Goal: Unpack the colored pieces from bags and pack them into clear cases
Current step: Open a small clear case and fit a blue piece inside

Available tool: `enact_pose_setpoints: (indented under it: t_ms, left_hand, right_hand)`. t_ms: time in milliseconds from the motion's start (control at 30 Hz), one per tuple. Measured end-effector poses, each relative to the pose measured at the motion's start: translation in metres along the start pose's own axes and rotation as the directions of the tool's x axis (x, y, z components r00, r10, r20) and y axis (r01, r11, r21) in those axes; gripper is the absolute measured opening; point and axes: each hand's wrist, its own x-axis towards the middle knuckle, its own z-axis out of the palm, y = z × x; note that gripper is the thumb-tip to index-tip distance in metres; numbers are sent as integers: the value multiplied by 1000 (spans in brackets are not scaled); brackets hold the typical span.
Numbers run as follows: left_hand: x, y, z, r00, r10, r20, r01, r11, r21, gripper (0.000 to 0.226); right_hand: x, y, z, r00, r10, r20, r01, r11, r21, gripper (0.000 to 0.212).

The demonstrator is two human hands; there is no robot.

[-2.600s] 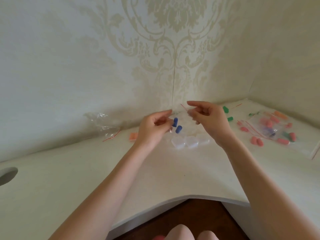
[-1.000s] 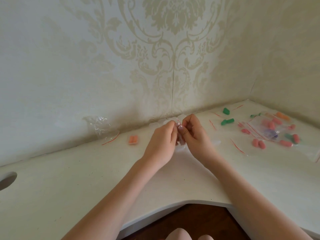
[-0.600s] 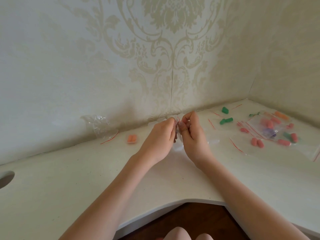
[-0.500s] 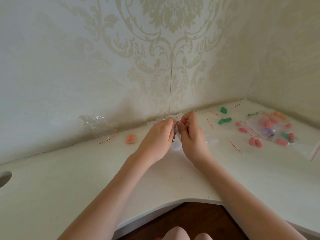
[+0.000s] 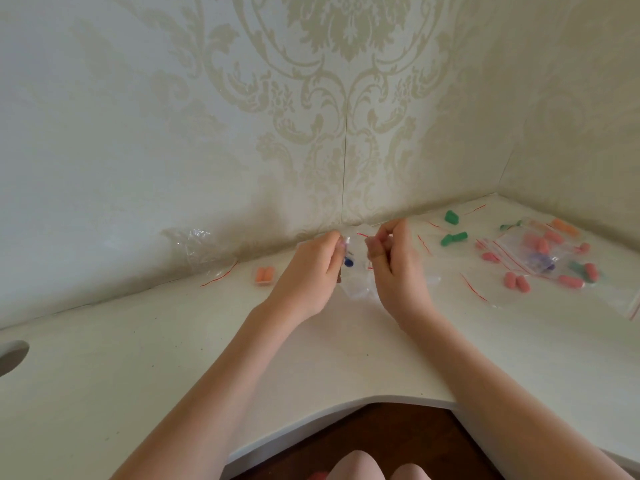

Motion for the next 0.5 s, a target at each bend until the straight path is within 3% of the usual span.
enact_pose_setpoints:
  t_ms: [100, 167, 200, 267, 333, 400, 500]
  left_hand:
    - [2, -1, -4, 994, 2, -111, -3, 1000, -2, 39]
    - [1, -3, -4, 990, 26, -136, -16, 997, 69, 37]
    - [0, -3, -3, 986, 73, -149, -55, 991, 121, 34]
    - [-4, -3, 1, 955, 233, -182, -183, 949, 255, 27]
    - [-7, -2, 9, 908, 383, -173, -301, 880, 367, 26]
    - [-10, 1, 17, 893, 432, -128, -362, 857, 367, 30]
    - [-8, 4, 15, 936, 263, -235, -233, 961, 147, 32]
  right_hand:
    - [-1, -1, -3, 987, -138, 78, 145, 986, -84, 18]
    - [0, 1, -4, 952, -277, 132, 302, 920, -248, 12]
    - [0, 5, -4, 936, -321, 146, 352, 872, -340, 8]
    - [0, 11, -5, 918, -367, 150, 391, 775, -496, 19]
    - [2, 11, -4, 941, -276, 195, 338, 758, -558, 26]
    - [2, 12, -2, 958, -109, 263, 240, 810, -536, 43]
    - [3, 12, -2, 964, -84, 253, 170, 925, -341, 59]
